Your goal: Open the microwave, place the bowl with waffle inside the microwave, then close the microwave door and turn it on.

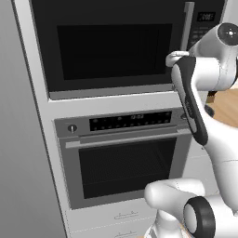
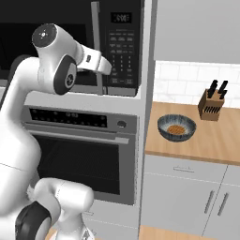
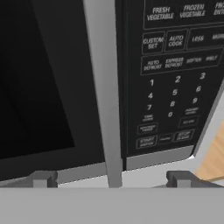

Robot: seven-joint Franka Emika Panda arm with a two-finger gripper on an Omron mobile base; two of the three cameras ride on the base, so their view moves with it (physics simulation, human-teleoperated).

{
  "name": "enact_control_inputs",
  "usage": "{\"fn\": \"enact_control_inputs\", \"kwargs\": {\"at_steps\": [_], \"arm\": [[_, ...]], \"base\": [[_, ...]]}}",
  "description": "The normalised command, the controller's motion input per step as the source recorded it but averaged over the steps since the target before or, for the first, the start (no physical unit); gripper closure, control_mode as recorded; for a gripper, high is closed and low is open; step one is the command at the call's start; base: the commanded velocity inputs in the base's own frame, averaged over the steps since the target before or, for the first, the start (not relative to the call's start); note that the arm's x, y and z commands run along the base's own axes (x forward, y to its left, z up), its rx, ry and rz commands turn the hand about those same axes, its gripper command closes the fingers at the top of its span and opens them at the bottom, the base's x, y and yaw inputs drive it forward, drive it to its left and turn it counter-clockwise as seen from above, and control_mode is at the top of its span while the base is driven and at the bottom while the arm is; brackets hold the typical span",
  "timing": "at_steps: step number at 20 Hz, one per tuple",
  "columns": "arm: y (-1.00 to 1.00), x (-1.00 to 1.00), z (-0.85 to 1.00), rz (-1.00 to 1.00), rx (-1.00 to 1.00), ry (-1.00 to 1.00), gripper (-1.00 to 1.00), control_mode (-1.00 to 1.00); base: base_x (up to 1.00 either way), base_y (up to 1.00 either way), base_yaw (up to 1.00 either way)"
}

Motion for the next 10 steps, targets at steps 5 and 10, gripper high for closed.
{"fn": "enact_control_inputs", "kwargs": {"at_steps": [5,10], "arm": [[0.0,0.37,0.01,0.0,0.0,-0.11,-1.0,-1.0],[0.0,0.34,0.0,0.0,0.0,-0.35,-1.0,-1.0]], "base": [[0.0,0.0,0.0],[0.0,0.0,0.0]]}}
